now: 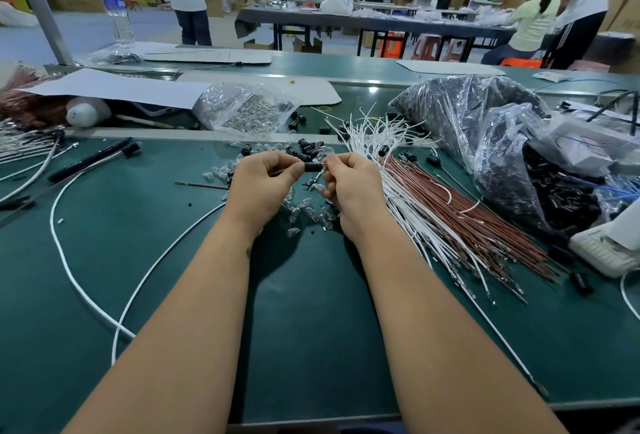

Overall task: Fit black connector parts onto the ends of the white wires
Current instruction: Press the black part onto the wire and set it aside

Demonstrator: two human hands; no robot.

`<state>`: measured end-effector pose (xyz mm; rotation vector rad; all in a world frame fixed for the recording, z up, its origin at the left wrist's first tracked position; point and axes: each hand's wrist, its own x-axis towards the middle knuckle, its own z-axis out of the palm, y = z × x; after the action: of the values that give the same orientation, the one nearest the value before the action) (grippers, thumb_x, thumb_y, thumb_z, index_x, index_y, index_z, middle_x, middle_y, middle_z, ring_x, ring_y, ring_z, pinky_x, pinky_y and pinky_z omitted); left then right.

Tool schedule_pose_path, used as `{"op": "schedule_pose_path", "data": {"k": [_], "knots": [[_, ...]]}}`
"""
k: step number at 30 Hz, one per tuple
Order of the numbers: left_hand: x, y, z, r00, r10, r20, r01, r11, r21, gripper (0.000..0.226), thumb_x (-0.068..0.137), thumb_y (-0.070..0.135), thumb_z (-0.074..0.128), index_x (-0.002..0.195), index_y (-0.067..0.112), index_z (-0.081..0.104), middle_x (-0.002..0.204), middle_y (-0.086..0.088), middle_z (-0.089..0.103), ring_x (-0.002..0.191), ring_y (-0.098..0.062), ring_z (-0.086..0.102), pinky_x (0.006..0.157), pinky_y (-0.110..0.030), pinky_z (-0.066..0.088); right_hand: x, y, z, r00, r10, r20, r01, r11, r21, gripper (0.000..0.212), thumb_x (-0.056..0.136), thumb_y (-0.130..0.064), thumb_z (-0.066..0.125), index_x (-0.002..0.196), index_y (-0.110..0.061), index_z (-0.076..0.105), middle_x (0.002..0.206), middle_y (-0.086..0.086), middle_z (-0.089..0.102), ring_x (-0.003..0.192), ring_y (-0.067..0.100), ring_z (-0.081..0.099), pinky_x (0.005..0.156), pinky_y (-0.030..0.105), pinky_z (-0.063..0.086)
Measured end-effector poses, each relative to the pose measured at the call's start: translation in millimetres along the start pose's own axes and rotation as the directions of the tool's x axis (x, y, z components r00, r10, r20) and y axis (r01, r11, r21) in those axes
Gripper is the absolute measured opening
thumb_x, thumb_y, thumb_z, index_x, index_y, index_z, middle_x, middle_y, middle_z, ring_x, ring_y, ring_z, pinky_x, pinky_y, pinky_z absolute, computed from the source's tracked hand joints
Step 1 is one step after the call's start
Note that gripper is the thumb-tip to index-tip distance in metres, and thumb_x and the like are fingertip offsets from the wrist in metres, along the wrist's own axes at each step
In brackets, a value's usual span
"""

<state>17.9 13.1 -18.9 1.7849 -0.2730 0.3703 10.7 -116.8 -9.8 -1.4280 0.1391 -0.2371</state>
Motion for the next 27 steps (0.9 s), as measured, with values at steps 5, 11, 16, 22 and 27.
{"op": "schedule_pose_path", "data": {"k": [5,11,16,22,27], "knots": [[-1,2,-1,1.0,0.009,-0.002,-0.009,1.0,-0.006,0.006,0.084,0.01,0.072,0.084,0.016,0.072,0.074,0.0,0.069,0.066,-0.003,0.059,0.067,-0.017,0.048,2,0,1,1.0,0.009,-0.016,-0.008,0.998,0.07,0.018,0.098,-0.013,0.053,0.081,-0.01,0.058,0.061,-0.001,0.053,0.041,0.004,0.045,0.052,0.024,0.045],[-1,3,0,1.0,-0.009,-0.013,0.009,0.999,-0.032,0.009,0.086,0.007,0.069,0.082,0.015,0.07,0.066,0.007,0.064,0.057,0.006,0.054,0.06,-0.009,0.042,-1,4,3,0.996,-0.087,-0.022,0.086,0.996,-0.021,0.019,0.095,-0.015,0.058,0.076,-0.012,0.056,0.056,-0.005,0.055,0.041,0.004,0.049,0.055,0.029,0.046],[0,2,1,0.999,-0.029,-0.044,0.026,0.998,-0.053,0.017,0.087,0.007,0.068,0.077,0.022,0.068,0.07,0.004,0.065,0.064,-0.002,0.057,0.067,-0.014,0.047,-5,6,6,0.995,-0.098,-0.016,0.098,0.995,-0.031,0.019,0.096,-0.012,0.057,0.077,-0.01,0.055,0.062,0.003,0.058,0.043,0.005,0.053,0.056,0.03,0.052],[1,1,2,0.999,-0.042,-0.013,0.041,0.998,-0.037,0.015,0.089,0.01,0.066,0.079,0.021,0.067,0.068,0.001,0.064,0.064,-0.007,0.055,0.067,-0.02,0.046,-8,3,8,0.994,-0.106,-0.038,0.105,0.994,-0.035,0.02,0.096,-0.016,0.057,0.077,-0.009,0.055,0.062,0.002,0.059,0.043,0.005,0.053,0.058,0.031,0.053],[3,0,4,1.0,-0.014,-0.001,0.014,0.999,0.052,0.011,0.093,0.017,0.061,0.083,0.02,0.065,0.065,0.003,0.059,0.056,-0.005,0.047,0.058,-0.02,0.041,-10,-7,9,0.986,-0.162,-0.039,0.159,0.985,-0.058,0.012,0.094,-0.018,0.059,0.083,-0.014,0.058,0.07,0.001,0.059,0.046,0.003,0.052,0.058,0.028,0.051]]}}
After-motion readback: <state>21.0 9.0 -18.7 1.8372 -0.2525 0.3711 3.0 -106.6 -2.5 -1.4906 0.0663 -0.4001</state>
